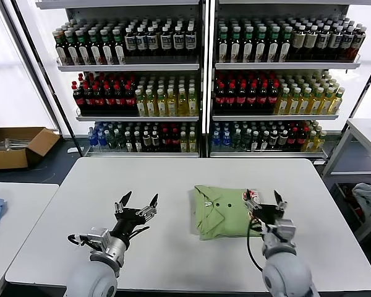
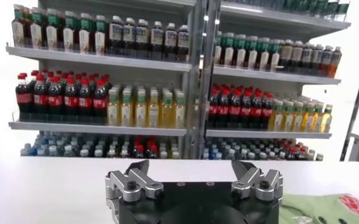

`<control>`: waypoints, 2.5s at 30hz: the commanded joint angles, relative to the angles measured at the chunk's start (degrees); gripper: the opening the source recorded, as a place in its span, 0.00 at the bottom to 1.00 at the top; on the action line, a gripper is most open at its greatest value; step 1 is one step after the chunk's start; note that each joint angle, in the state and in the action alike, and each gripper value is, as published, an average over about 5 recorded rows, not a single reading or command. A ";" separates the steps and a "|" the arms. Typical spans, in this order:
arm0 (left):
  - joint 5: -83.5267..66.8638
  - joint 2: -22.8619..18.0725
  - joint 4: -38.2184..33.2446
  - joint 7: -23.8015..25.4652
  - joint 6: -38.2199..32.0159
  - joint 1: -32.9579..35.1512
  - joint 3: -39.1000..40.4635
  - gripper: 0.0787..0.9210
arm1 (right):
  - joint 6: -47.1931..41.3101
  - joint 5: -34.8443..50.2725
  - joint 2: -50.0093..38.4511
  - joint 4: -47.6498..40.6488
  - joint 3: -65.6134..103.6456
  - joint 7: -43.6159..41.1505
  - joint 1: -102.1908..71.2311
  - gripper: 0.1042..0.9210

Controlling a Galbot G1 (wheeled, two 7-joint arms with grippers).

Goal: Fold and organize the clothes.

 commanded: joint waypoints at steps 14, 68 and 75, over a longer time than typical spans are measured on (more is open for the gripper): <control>2.49 -0.96 -0.54 0.43 -0.53 2.95 0.59 0.88 | 0.83 22.16 1.78 0.26 1.08 -1.49 -8.77 0.88; 2.80 -1.70 -0.38 0.20 -3.90 1.82 -0.66 0.88 | -3.67 0.34 -4.34 14.25 16.43 -2.81 -14.41 0.88; 3.66 -1.80 0.00 0.08 -4.52 1.65 -0.56 0.88 | -3.41 -1.06 -2.39 13.04 14.98 -3.82 -12.75 0.88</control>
